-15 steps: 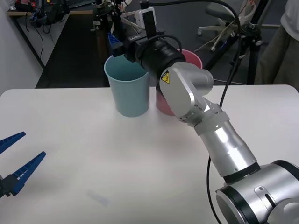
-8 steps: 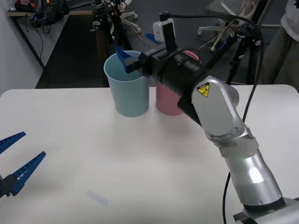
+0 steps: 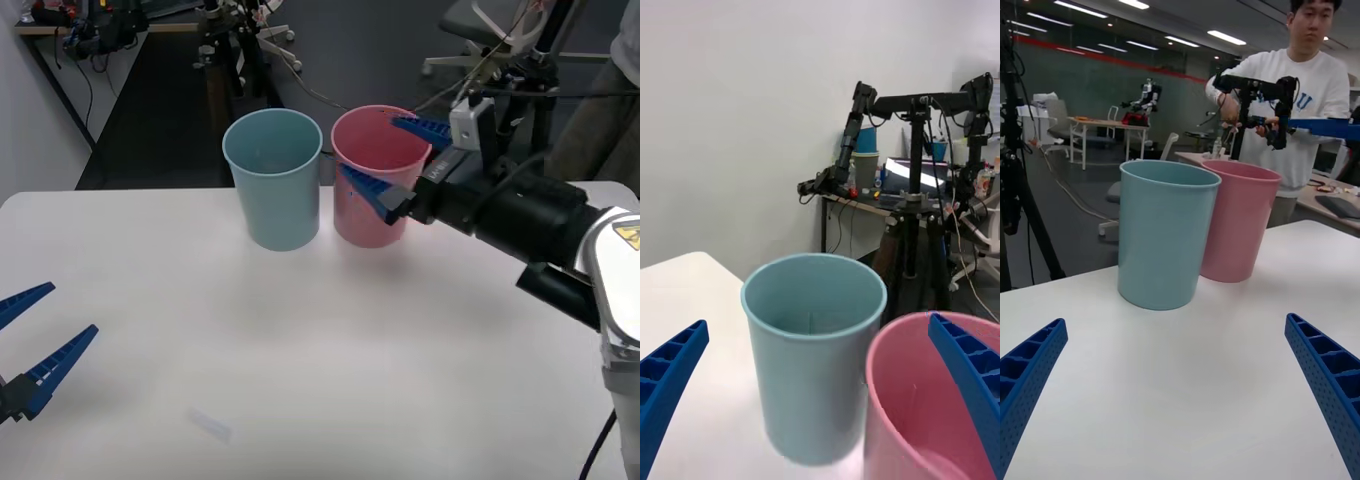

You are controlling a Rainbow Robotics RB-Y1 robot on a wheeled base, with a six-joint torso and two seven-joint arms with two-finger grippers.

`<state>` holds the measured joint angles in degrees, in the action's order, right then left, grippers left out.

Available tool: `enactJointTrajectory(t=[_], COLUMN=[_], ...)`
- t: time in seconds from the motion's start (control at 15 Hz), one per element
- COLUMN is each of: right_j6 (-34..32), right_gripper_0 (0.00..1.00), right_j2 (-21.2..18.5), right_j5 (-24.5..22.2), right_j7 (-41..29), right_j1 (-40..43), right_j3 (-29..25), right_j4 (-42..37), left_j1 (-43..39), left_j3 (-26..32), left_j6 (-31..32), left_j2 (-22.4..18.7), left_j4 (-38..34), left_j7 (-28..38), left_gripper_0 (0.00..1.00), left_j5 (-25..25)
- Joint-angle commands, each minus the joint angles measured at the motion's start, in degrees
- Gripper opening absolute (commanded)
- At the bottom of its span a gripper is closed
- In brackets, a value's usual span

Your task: Grasp the object on the table and drop it into the matching bin: aluminum can to the light blue bin, PET bottle to the pink bin.

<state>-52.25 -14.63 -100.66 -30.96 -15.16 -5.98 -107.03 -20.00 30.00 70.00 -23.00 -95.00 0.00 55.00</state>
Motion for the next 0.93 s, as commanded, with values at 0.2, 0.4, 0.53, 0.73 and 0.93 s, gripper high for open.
enactJointTrajectory(t=[0.2,0.4,0.53,0.73,0.93], right_j6=[-11.21,-16.48,-17.71,-17.54,-17.54], right_gripper_0=[1.0,1.0,1.0,1.0,1.0], right_j2=[-4.71,-7.34,-8.13,-9.28,-9.72], right_j5=[10.4,15.76,18.83,23.23,27.18], right_j7=[9.08,10.05,10.66,10.93,12.16], right_j1=[7.34,12.61,15.95,21.67,26.15], right_j3=[-11.25,-17.49,-20.57,-24.26,-27.16], right_j4=[-0.02,-0.02,-0.02,-0.02,1.47], left_j1=[0.0,0.0,0.0,0.0,0.0], left_j3=[0.0,0.0,0.0,0.0,0.0], left_j6=[0.0,0.0,0.0,0.0,0.0], left_j2=[0.0,0.0,0.0,0.0,0.0], left_j4=[0.0,0.0,0.0,0.0,0.0], left_j7=[0.0,0.0,0.0,0.0,0.0], left_gripper_0=[1.0,1.0,1.0,1.0,1.0], left_j5=[0.0,0.0,0.0,0.0,0.0])
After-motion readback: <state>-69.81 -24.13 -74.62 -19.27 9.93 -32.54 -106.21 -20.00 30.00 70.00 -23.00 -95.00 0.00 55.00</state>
